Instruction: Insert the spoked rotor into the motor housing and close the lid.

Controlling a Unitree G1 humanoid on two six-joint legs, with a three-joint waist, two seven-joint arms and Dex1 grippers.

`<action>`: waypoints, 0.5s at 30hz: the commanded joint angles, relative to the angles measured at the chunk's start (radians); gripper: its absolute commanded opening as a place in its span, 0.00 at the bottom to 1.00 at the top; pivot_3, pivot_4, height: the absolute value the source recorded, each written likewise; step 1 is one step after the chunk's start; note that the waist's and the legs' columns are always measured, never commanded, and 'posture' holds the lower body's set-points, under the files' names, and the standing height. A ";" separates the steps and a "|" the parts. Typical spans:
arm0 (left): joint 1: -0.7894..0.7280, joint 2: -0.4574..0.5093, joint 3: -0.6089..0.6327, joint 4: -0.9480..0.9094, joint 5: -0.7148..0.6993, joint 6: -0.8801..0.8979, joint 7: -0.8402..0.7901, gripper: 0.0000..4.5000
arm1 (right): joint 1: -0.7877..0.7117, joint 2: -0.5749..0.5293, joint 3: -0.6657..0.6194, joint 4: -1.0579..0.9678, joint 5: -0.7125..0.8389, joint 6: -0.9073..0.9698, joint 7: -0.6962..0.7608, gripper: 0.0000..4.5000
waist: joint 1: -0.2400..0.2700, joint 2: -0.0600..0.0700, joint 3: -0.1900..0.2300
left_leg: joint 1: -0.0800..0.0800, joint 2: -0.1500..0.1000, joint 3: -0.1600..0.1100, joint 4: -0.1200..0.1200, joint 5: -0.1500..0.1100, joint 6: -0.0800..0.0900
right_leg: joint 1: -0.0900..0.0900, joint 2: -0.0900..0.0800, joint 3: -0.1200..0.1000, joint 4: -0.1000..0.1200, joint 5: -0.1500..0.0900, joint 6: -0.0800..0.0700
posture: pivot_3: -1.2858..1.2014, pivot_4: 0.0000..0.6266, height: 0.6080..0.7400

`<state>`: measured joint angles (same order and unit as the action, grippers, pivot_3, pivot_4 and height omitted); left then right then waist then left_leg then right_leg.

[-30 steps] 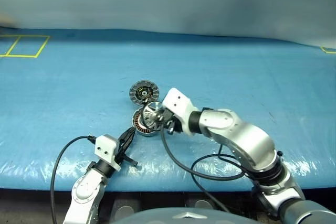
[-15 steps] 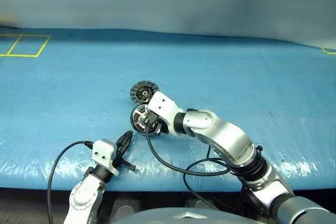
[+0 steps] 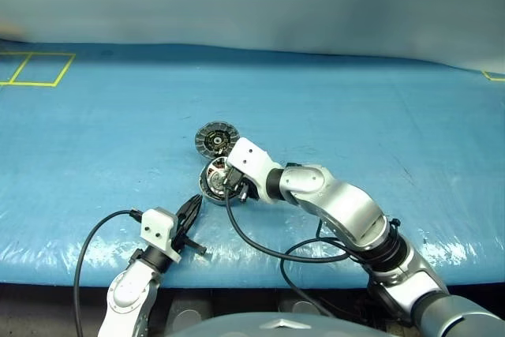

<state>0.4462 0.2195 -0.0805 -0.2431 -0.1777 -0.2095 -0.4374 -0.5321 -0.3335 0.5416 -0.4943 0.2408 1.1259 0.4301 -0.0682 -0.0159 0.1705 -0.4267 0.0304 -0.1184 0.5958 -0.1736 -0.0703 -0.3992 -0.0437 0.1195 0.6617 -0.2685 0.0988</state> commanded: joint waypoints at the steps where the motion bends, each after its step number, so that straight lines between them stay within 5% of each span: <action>1: 0.005 -0.005 0.002 -0.012 -0.005 -0.031 0.002 0.02 | -0.015 0.003 0.004 -0.025 -0.015 0.001 -0.009 0.36 | 0.000 0.000 0.000 | 0.000 0.000 0.000 0.000 0.000 0.000 | 0.000 0.000 0.000 0.000 0.000 0.000 | 0.52 0.24 1.00; 9: 0.022 -0.008 0.009 -0.014 -0.006 -0.039 0.009 0.02 | -0.023 0.000 0.006 -0.028 -0.014 0.005 -0.004 0.93 | 0.000 0.000 0.000 | 0.000 0.000 0.000 0.000 0.000 0.000 | 0.000 0.000 0.000 0.000 0.000 0.000 | 0.52 0.24 1.00; 12: 0.023 -0.009 0.011 -0.014 -0.005 -0.040 0.011 0.02 | -0.014 0.026 -0.032 -0.046 0.009 0.010 -0.007 0.93 | 0.000 0.000 0.000 | 0.000 0.000 0.000 0.000 0.000 0.000 | 0.000 0.000 0.000 0.000 0.000 0.000 | 0.52 0.24 1.00; 15: 0.026 -0.011 0.011 -0.014 -0.005 -0.043 0.012 0.02 | 0.021 0.073 -0.077 -0.047 0.019 -0.020 -0.034 0.78 | -0.001 0.000 0.000 | 0.000 0.000 0.000 0.000 0.000 0.000 | 0.000 0.000 0.000 0.000 0.000 0.000 | 0.52 0.24 1.00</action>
<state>0.4670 0.2150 -0.0732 -0.2430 -0.1777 -0.2265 -0.4307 -0.5241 -0.2824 0.5072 -0.4986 0.2498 1.1370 0.4118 -0.0689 -0.0160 0.1705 -0.4267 0.0305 -0.1184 0.5955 -0.1736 -0.0703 -0.3992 -0.0437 0.1195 0.6617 -0.2685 0.0987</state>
